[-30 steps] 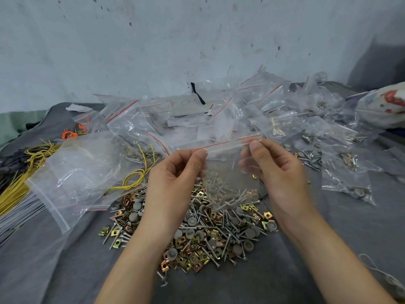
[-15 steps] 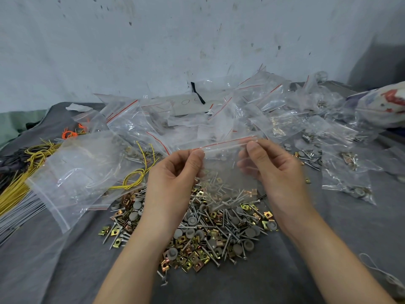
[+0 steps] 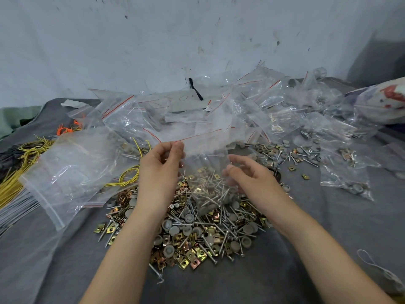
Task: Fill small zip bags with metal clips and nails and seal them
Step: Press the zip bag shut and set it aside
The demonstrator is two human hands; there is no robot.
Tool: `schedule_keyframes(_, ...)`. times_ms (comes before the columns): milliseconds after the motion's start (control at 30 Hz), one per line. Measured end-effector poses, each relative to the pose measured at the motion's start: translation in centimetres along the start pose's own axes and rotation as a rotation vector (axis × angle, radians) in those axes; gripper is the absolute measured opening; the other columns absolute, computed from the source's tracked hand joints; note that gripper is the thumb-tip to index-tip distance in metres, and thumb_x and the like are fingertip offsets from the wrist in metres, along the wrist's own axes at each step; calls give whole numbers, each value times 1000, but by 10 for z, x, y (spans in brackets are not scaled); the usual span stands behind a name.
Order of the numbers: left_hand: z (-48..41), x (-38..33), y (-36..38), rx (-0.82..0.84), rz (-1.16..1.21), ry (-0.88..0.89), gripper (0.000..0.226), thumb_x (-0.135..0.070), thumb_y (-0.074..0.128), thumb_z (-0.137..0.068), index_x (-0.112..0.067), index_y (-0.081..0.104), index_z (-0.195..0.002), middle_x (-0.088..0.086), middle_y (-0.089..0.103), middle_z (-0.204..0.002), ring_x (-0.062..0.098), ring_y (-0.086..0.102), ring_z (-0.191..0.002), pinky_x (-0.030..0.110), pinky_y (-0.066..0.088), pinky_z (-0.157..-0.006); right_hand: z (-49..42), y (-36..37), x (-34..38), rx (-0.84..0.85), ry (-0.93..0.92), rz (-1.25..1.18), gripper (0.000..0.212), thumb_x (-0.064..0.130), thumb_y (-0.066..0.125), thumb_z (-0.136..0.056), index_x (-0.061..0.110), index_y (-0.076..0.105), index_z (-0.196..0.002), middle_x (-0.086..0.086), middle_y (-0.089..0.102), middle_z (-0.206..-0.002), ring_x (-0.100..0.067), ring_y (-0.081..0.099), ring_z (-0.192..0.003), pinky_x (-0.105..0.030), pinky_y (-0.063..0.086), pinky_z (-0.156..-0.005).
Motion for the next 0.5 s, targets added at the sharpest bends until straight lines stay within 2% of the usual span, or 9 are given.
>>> schedule_keyframes(133,1,-6,3,35,-27,51,18,-29,61,-97,-14,69,-90,-8,66,-72,4,56,-59,17,49,-54,-2,-2,5,-45,-50,-54,24,36,59,-99,41,57,-122,5,73,-104,-11,70,-96,-32,54,-91)
schedule_keyframes(267,11,-20,11,126,-91,169,17,-31,62,-96,-20,69,-86,-5,70,-77,6,60,-65,23,51,-63,4,-17,33,-265,-334,95,42,39,56,-99,51,41,-137,23,59,-116,4,59,-106,-8,45,-84)
schedule_keyframes(367,17,-27,15,151,-98,206,16,-28,62,-96,-18,68,-86,2,69,-80,6,60,-66,26,51,-65,13,-18,51,-299,-524,318,42,42,51,-100,55,41,-138,24,48,-121,0,55,-111,-9,44,-87)
schedule_keyframes(467,21,-28,16,160,-97,210,13,-27,62,-96,-20,68,-86,5,69,-83,11,60,-68,30,51,-65,15,-16,55,-315,-550,460,30,43,51,-100,43,56,-129,19,45,-123,0,52,-111,-11,42,-89)
schedule_keyframes(500,22,-29,15,158,-101,216,12,-27,62,-96,-22,68,-86,4,69,-83,13,61,-69,31,52,-66,16,-16,54,-322,-547,478,27,42,52,-99,39,59,-126,18,45,-123,1,51,-110,-16,44,-91)
Point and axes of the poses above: each hand's wrist, its own z-axis away from the middle knuckle, its own y-axis out of the palm, x = y × z, the point moved 6 cm from there along -z, towards the middle knuckle
